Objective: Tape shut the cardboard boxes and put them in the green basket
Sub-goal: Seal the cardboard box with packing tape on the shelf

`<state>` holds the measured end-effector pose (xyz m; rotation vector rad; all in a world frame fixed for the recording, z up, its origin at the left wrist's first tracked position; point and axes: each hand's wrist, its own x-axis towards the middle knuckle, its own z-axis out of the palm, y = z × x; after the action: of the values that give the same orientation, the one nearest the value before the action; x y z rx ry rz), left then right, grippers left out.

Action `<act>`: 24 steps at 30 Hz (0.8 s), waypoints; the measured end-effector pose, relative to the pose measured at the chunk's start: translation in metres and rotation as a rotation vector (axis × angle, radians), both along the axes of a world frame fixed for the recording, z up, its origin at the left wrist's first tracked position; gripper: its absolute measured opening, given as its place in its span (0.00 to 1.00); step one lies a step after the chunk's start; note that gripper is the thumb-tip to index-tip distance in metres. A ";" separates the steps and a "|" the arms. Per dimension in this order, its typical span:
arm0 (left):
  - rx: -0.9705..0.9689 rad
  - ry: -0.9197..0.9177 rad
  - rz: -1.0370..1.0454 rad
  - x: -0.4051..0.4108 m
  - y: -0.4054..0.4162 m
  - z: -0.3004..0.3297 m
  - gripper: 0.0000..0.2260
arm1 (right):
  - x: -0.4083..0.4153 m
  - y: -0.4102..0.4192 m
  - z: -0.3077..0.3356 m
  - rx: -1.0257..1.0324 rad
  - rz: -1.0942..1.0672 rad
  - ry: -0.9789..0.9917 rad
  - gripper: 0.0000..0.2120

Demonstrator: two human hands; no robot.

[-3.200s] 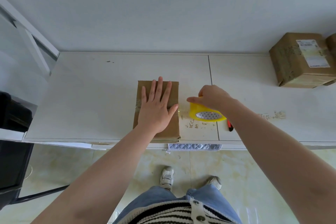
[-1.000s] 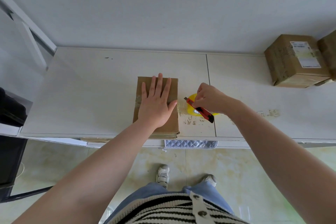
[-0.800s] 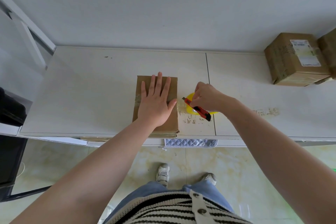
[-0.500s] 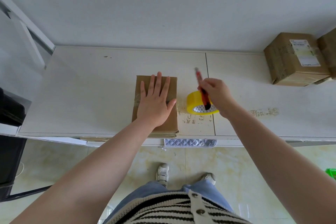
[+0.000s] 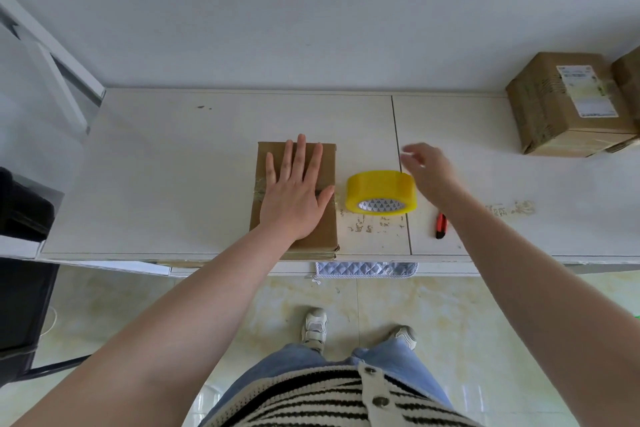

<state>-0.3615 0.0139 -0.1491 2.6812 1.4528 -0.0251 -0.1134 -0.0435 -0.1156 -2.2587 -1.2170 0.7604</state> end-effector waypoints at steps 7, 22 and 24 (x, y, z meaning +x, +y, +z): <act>0.010 -0.025 -0.016 -0.001 0.000 0.002 0.33 | -0.061 0.047 0.032 -0.484 0.646 -0.173 0.24; 0.008 -0.025 -0.007 -0.002 0.000 0.000 0.33 | -0.048 0.036 0.030 -0.323 0.530 0.028 0.03; -0.004 -0.018 -0.007 -0.002 0.000 0.000 0.33 | -0.046 0.024 0.033 -0.330 0.549 0.081 0.02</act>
<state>-0.3632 0.0142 -0.1492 2.6765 1.4368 -0.0036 -0.1592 -0.0191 -0.0829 -2.1166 -1.8124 1.3231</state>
